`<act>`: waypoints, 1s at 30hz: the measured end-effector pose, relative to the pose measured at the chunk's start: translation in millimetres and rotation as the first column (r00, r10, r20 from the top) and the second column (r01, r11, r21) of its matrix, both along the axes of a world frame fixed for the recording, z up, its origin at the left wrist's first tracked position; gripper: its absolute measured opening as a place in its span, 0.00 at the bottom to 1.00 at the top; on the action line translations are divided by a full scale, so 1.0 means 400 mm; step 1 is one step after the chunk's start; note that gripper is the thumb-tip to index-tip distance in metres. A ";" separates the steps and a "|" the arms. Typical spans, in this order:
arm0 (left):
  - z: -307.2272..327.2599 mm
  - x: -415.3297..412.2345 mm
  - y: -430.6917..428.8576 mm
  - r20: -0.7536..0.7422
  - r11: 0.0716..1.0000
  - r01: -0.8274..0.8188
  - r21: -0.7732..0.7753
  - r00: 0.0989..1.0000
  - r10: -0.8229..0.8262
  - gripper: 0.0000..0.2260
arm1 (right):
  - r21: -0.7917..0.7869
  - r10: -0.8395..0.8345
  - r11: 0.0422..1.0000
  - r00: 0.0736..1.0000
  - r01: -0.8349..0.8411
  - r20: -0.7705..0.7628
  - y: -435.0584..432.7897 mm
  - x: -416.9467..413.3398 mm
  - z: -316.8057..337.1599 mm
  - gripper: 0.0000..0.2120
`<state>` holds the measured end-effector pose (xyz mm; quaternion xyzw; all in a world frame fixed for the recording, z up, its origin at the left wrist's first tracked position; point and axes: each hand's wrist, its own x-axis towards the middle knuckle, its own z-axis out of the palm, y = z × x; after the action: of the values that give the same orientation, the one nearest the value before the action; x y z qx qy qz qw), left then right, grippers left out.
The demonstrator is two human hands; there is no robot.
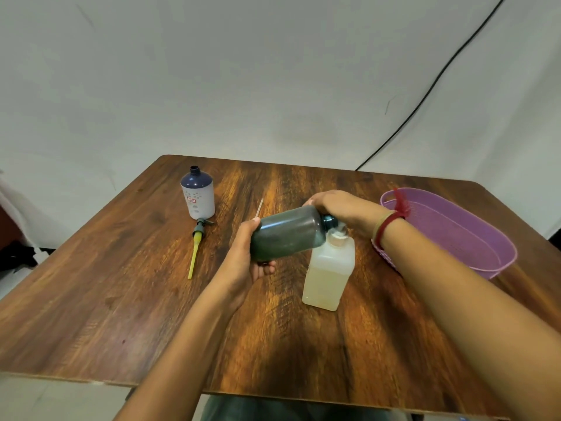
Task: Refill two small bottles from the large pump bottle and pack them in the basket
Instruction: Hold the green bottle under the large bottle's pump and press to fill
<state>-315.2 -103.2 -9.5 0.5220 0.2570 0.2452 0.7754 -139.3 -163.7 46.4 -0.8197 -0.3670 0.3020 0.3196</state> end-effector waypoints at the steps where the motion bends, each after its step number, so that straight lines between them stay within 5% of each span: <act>1: 0.000 0.000 0.002 0.003 1.000 0.001 0.003 1.000 -0.001 0.13 | 0.001 -0.010 1.000 1.000 0.010 -0.025 0.000 0.002 -0.004 0.14; 18: -0.003 0.008 -0.012 0.016 0.998 -0.060 0.001 0.998 0.060 0.12 | 0.057 -0.063 0.996 0.997 0.061 0.042 -0.004 -0.010 -0.009 0.18; 30: 0.017 0.006 -0.011 0.043 0.998 -0.063 0.003 0.997 0.063 0.12 | 0.329 0.010 0.943 0.982 0.054 -0.191 -0.019 0.002 0.002 0.14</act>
<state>-312.8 -107.8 -2.5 0.5100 0.2561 0.2812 0.7715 -138.5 -171.3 47.2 -0.7255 -0.3713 0.3087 0.4904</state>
